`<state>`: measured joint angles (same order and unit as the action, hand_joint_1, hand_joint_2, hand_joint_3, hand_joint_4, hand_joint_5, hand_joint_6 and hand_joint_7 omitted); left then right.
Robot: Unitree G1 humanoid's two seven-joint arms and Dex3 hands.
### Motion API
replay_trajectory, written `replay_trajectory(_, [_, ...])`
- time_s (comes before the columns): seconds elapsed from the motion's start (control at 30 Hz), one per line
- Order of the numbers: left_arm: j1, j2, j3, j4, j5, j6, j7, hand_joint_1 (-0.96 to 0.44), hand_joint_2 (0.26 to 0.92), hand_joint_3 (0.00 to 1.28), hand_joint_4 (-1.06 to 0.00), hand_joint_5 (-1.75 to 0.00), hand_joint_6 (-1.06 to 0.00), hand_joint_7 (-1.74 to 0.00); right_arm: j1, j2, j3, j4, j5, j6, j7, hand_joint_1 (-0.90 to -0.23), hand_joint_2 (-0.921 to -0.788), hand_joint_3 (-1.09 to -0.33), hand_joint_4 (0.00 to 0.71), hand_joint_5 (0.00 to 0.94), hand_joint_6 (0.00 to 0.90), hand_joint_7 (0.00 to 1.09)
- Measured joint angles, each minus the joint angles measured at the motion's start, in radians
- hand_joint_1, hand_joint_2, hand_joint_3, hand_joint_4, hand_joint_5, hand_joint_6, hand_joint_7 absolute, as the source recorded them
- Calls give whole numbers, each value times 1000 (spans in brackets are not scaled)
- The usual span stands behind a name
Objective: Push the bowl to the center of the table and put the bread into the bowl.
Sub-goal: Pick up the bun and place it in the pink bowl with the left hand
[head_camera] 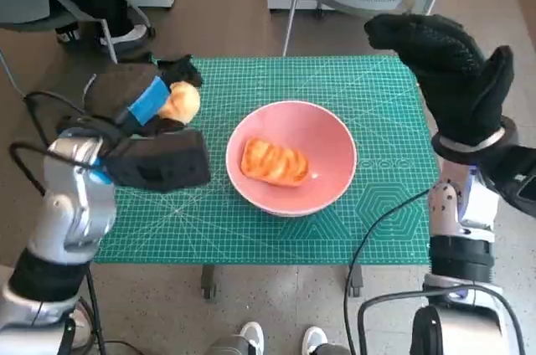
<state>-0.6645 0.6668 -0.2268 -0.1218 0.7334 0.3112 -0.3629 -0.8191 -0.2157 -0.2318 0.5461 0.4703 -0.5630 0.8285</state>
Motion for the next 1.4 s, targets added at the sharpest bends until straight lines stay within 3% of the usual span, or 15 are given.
replay_trajectory(0.37, [2,-90,-34,-55,1,-116,43,2,915,12,-803,-1014,-663,-1151,-9,0,1,13,-1,-5,2,-706,-921,-810,341,1,426,9])
replay_trajectory(0.83, [-37,-252,-149,122,9,-221,73,2,920,21,-795,-1052,-630,-1164,-10,-4,0,1,0,-4,3,-702,-921,-823,341,0,426,8])
replay_trajectory(0.93, [-47,-271,-162,147,9,-228,64,2,920,22,-794,-1050,-627,-1169,-6,-7,0,-10,0,-2,2,-700,-921,-825,341,0,426,8])
replay_trajectory(1.2, [-78,-291,-193,194,13,-259,49,3,900,55,-741,-1222,-706,-980,7,-17,-5,-31,0,10,-7,-697,-921,-824,343,1,426,7])
replay_trajectory(1.4, [-84,-303,-193,233,3,-280,48,2,912,50,-765,-1173,-640,-1063,17,-20,-5,-50,-1,17,-20,-700,-921,-824,346,2,425,7])
